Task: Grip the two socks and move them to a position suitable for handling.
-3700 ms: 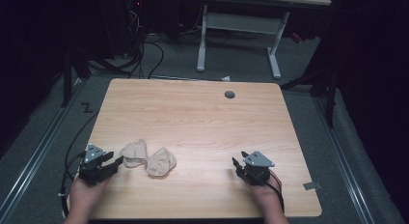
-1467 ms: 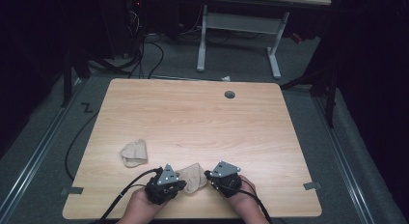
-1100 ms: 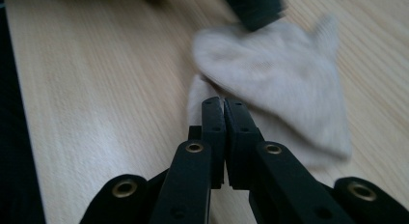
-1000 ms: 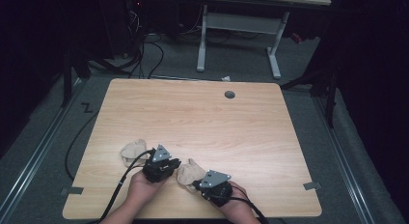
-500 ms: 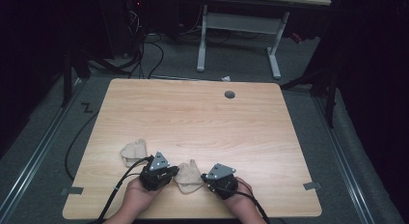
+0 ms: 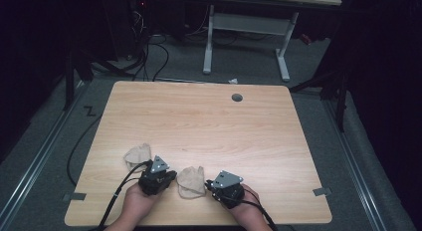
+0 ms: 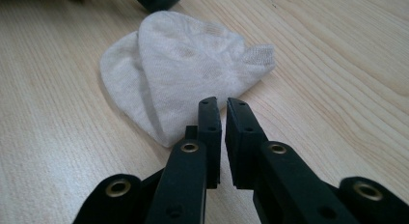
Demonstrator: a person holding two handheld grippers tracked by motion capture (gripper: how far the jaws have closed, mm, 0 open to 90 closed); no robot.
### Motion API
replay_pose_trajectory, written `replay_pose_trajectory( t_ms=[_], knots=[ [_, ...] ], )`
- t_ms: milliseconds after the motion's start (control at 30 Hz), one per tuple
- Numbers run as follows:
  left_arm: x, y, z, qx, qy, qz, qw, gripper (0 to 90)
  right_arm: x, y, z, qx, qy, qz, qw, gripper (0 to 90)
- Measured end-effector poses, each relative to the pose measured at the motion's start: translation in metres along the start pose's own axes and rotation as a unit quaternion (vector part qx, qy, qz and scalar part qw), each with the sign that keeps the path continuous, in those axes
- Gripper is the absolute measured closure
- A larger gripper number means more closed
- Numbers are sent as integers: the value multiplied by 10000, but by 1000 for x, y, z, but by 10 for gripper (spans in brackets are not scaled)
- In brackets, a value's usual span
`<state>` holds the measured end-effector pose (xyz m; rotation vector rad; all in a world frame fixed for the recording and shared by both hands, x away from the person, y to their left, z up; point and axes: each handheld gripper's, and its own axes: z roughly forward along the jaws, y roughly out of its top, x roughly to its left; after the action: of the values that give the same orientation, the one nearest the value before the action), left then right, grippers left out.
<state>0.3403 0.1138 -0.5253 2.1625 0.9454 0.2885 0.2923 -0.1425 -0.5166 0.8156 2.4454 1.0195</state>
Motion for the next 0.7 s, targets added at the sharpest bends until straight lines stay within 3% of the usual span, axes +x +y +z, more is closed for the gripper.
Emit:
replay_pose_trajectory(
  t_ms=[233, 300, 333, 367, 400, 567, 600, 700],
  knots=[
    [-17, 7, 9, -41, -288, 177, 9994, 859, 2, 0, -2, -21, -41, -30, 10000, 825],
    [-23, 10, 12, -78, -377, 236, 9990, 856, 2, 0, -3, -54, -49, -9, 10000, 801],
    [-28, 13, 15, -103, -430, 299, 9986, 855, 5, 2, -5, -148, 23, 7, 9999, 749],
    [-28, 13, 15, -103, -430, 299, 9986, 854, 5, 2, -5, -148, 23, 7, 9999, 749],
    [-30, 15, 17, -93, -433, 362, 9984, 853, 11, 5, -4, -257, 143, -22, 9996, 692],
    [-28, 17, 12, -181, -412, 332, 9984, 853, 22, 8, 4, -114, 120, -224, 9996, 640],
    [-27, 17, 11, -197, -404, 311, 9985, 853, 24, 9, 10, -52, 76, -357, 9993, 633],
    [-24, 16, 8, -219, -362, 284, 9987, 850, 24, 11, 12, -58, 71, -376, 9993, 630]
  ],
)
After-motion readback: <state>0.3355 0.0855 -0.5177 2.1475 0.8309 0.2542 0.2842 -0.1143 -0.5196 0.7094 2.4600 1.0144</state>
